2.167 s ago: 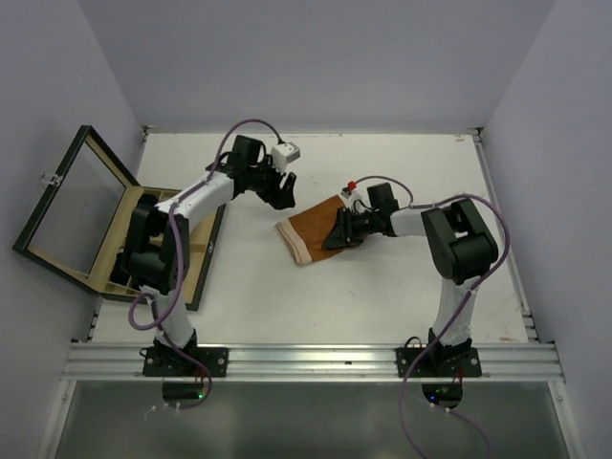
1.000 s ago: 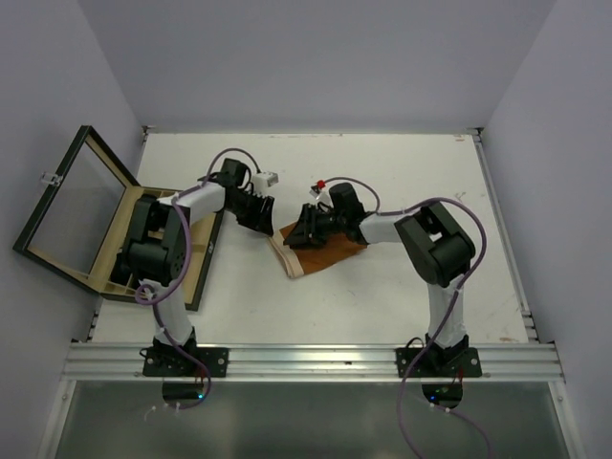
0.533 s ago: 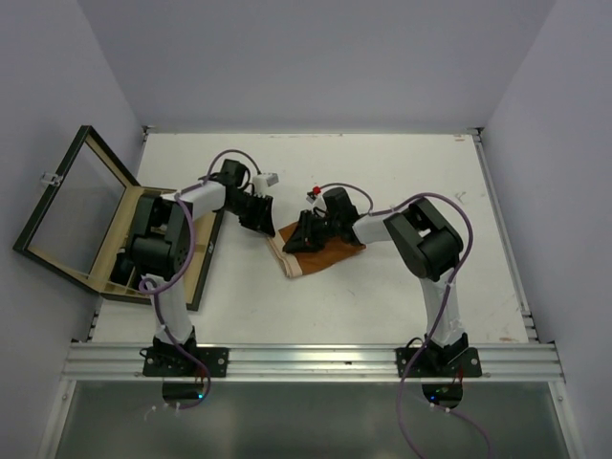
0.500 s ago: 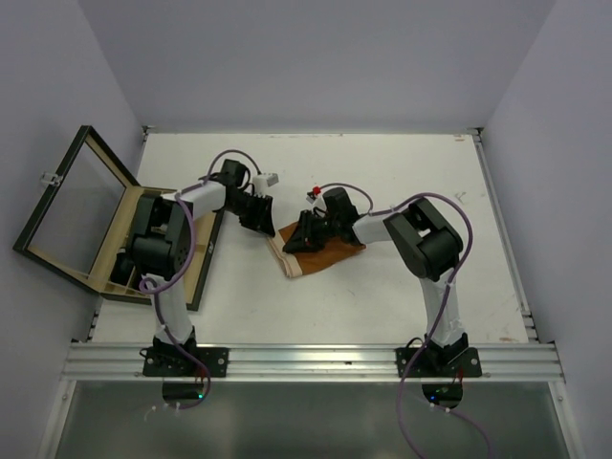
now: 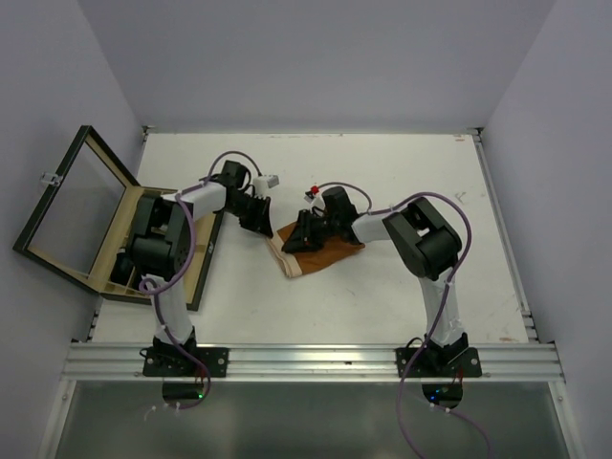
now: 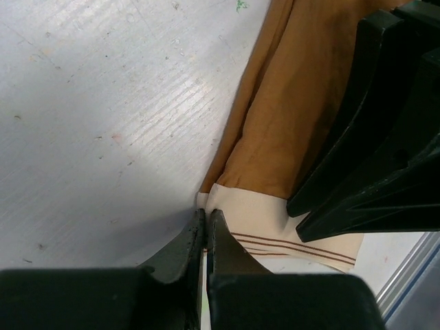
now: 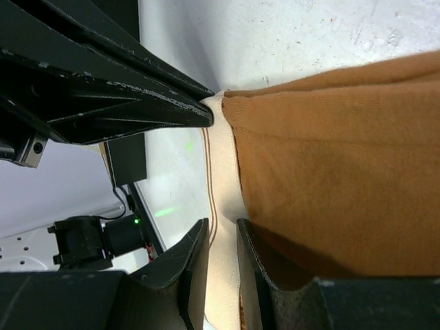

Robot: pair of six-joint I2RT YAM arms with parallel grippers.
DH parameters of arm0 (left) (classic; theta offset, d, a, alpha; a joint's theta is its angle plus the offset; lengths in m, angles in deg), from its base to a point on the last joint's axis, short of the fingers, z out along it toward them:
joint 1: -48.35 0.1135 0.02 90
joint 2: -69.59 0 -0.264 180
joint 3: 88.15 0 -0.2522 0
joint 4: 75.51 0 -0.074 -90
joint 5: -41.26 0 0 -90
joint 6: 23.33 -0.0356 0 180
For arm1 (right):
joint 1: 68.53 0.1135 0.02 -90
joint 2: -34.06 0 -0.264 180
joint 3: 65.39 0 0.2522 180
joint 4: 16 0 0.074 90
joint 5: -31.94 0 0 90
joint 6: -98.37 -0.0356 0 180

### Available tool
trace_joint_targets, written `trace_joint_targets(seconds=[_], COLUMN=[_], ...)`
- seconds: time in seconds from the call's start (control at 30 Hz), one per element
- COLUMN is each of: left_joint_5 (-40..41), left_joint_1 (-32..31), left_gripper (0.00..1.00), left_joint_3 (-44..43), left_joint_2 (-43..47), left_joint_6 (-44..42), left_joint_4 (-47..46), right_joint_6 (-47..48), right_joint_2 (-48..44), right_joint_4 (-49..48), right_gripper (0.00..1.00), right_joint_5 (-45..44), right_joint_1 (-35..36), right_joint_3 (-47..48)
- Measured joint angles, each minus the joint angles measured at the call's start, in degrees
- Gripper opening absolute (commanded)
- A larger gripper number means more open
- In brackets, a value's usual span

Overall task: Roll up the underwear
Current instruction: Fold the underwear

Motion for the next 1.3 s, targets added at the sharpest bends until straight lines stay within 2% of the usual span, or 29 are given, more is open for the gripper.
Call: trace_joint_targets(seconds=[0.13, 0.43, 0.67, 0.97, 1.3], left_joint_5=[2.56, 9.46, 17.11, 22.84, 23.82], left_joint_1=[-0.9, -3.76, -10.84, -16.52, -26.71], left_gripper=[0.0, 0.0, 0.0, 0.0, 0.0], left_joint_3=[1.55, 6.64, 11.41, 15.28, 22.34], left_joint_2=[2.03, 7.74, 15.61, 22.67, 26.51], left_joint_6=[-1.05, -4.13, -6.75, -10.23, -12.22], left_joint_4=[0.09, -0.66, -3.58, -7.98, -11.82], right_joint_6=[1.16, 7.56, 9.49, 9.01, 9.01], right_joint_2=[-1.16, -10.21, -8.87, -1.86, -3.04], right_joint_4=[2.05, 18.62, 25.42, 27.52, 27.08], right_gripper=[0.31, 0.33, 0.32, 0.29, 0.31], right_joint_5=[0.26, 2.25, 4.59, 9.11, 6.99], right_joint_1=[-0.11, -1.53, -1.55, -1.92, -3.56], right_joint_3=[0.09, 0.07, -1.55, 1.07, 1.2])
